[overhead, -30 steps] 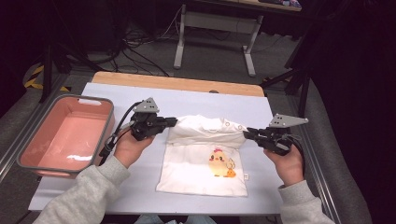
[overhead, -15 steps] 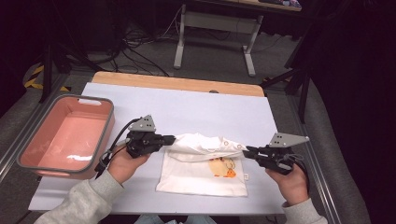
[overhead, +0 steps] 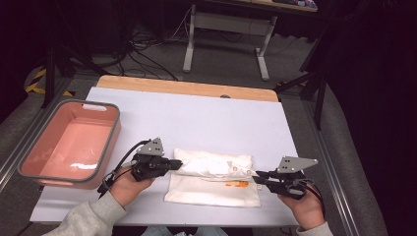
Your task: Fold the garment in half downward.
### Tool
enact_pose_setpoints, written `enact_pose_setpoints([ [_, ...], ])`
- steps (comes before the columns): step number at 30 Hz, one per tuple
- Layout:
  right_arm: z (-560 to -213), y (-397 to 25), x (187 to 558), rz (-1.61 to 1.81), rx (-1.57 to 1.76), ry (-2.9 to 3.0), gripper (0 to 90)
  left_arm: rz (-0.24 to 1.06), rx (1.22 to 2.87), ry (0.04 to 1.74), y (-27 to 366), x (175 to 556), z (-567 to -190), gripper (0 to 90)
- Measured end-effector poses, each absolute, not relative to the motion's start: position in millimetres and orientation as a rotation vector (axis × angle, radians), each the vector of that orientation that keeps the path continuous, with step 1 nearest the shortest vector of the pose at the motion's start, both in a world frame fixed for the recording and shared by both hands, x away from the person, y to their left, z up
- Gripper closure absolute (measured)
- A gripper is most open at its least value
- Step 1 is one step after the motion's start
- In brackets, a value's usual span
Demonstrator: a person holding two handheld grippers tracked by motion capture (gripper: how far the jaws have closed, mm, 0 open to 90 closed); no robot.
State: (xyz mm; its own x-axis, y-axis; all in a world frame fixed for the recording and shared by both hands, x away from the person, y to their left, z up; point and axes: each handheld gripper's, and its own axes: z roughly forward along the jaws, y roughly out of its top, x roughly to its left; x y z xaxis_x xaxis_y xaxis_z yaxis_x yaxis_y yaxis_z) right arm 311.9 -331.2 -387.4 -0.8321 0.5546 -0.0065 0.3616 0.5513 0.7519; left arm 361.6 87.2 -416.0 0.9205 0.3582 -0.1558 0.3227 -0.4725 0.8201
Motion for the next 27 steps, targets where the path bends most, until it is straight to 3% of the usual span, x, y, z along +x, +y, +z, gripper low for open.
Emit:
enact_pose_setpoints([
  [5, -400.5, -331.2, 308.5, 1.112, 0.769, 2.598, 76.0, 0.001, 2.15, 0.463, 85.6, 355.7, -428.1, 86.3],
  [13, -409.4, -342.9, 302.6, 1.156, 0.844, 2.69, 63.6, -0.21, 2.159, 0.453, 99.7, 346.5, -438.8, 77.8],
  [18, -404.0, -345.5, 305.2, 1.198, 0.865, 2.627, 55.6, -0.156, 2.087, 0.503, 106.4, 350.6, -435.5, 65.2],
  [21, -402.7, -343.3, 308.5, 1.197, 0.888, 2.581, 42.1, -0.117, 2.05, 0.525, 107.2, 354.5, -432.8, 57.7],
  [23, -402.2, -342.2, 312.1, 1.195, 0.907, 2.556, 38.9, -0.042, 2.03, 0.533, 106.7, 357.3, -430.5, 46.2],
  [25, -402.4, -341.2, 317.2, 1.191, 0.94, 2.52, 31.6, 0.001, 2.009, 0.547, 105.4, 360.0, -428.5, 39.4],
  [27, -402.8, -340.6, 324.4, 1.165, 0.981, 2.487, 30.3, 0.058, 2.005, 0.567, 103.5, 364.0, -427.1, 31.9],
])
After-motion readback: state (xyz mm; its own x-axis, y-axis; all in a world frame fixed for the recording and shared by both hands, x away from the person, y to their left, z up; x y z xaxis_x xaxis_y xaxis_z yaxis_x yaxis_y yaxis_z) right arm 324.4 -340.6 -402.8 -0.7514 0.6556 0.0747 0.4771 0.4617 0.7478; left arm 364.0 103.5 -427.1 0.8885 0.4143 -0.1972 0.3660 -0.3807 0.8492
